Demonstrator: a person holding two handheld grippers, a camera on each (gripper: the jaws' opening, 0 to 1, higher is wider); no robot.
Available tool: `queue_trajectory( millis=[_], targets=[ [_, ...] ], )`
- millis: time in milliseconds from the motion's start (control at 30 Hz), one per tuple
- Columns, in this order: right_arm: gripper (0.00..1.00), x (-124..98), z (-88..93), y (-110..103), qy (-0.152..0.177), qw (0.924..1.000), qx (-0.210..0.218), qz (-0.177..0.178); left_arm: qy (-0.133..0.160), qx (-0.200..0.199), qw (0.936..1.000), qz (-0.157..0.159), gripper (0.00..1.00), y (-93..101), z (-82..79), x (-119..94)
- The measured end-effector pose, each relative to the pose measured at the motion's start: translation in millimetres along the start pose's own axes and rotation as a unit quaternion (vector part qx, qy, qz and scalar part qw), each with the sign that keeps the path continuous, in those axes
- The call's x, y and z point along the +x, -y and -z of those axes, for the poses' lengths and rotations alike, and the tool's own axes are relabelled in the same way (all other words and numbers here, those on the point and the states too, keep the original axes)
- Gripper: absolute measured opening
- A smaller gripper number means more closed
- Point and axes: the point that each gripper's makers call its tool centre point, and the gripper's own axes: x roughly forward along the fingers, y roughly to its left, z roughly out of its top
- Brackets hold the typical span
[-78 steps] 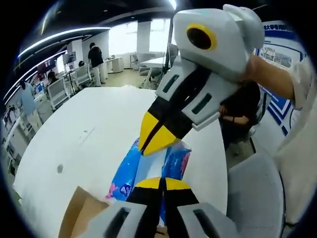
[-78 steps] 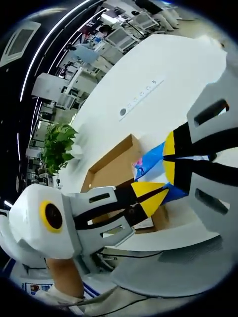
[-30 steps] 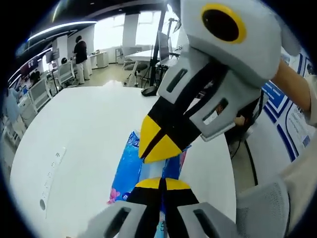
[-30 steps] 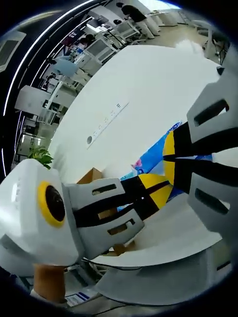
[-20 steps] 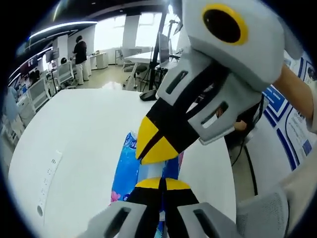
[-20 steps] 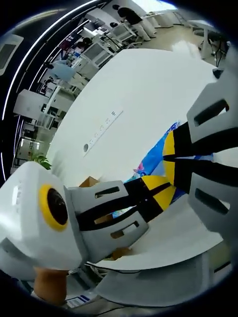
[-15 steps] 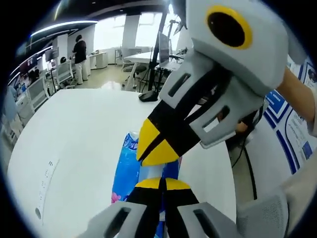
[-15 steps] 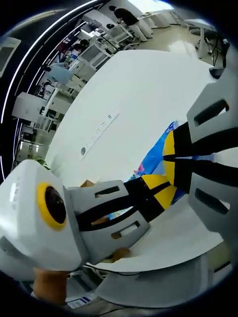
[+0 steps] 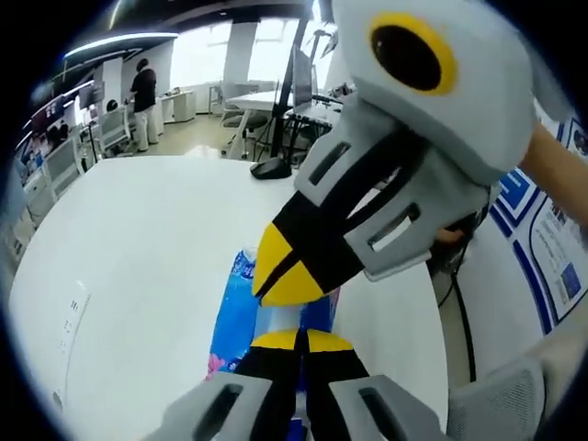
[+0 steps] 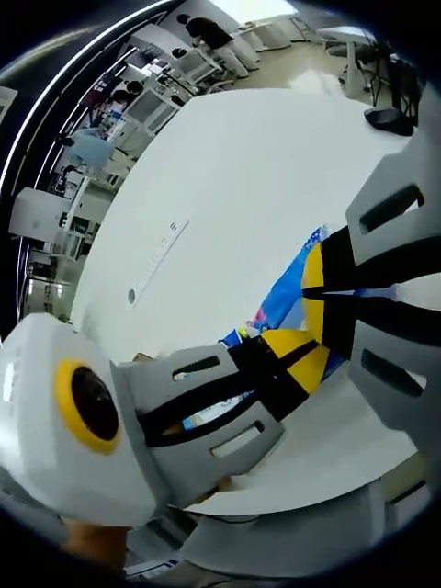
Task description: Operate the shoe box by opening the lid, removing the specified soft item, and placing it in the target area until the item is outside and the box remains undamaged.
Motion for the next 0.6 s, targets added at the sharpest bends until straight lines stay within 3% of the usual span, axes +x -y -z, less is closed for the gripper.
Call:
queue_trajectory(
  millis=[600],
  targets=[
    [0.0, 28, 10.4, 6, -0.025, 0.9996, -0.012, -0.011, -0.003, -0.031, 0.9995, 0.005, 0.0, -9.5, 16.1, 16]
  ],
)
